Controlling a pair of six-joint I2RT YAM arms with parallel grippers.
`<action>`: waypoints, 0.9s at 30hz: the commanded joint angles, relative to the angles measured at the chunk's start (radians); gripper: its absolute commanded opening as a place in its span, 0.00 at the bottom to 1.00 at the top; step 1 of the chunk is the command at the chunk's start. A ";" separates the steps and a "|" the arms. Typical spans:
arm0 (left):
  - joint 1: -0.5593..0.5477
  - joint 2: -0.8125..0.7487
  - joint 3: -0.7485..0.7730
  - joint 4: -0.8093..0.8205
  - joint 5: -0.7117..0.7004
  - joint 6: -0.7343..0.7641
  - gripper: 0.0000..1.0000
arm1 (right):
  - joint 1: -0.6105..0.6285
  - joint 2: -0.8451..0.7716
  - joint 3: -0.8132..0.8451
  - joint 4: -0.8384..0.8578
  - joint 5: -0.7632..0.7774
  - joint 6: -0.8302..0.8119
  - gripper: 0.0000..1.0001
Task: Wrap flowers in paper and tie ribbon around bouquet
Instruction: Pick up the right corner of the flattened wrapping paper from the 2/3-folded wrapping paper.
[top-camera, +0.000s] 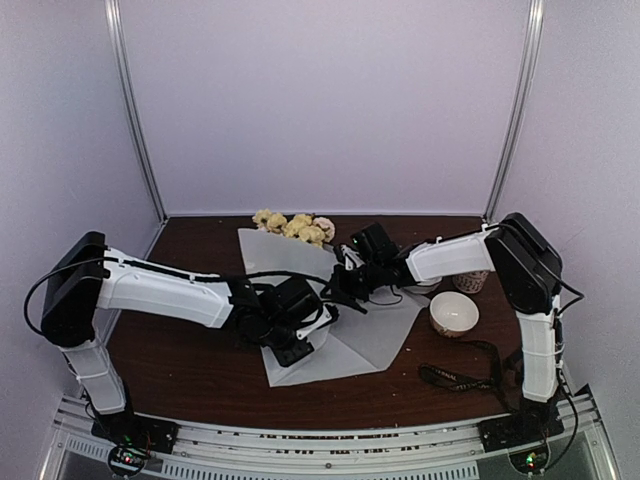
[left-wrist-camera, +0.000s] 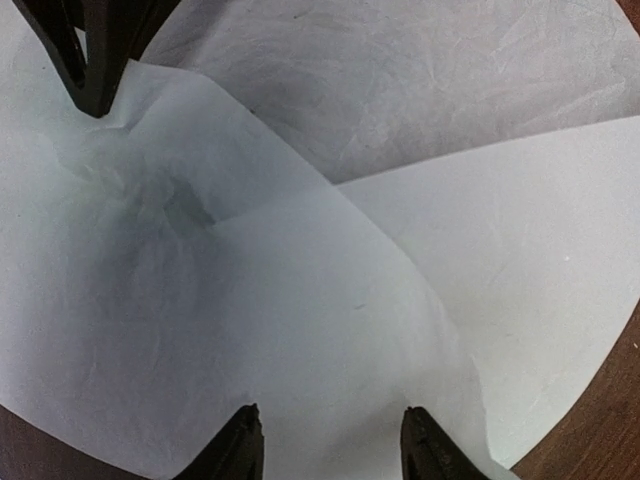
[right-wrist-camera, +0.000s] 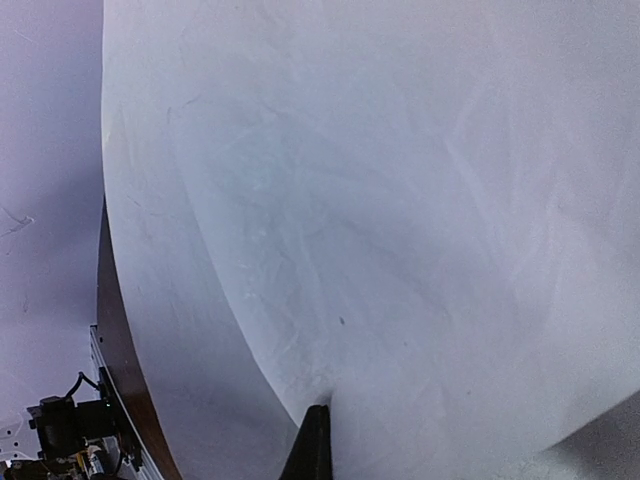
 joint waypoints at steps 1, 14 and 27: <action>-0.007 0.008 0.037 0.023 0.032 0.014 0.51 | 0.007 -0.026 0.032 0.012 0.014 -0.004 0.00; -0.041 0.043 0.087 -0.025 0.036 0.066 0.58 | 0.008 -0.010 0.058 0.023 0.011 0.008 0.00; 0.019 0.194 0.171 -0.081 0.156 0.146 0.53 | 0.011 -0.036 0.076 -0.079 0.096 -0.044 0.19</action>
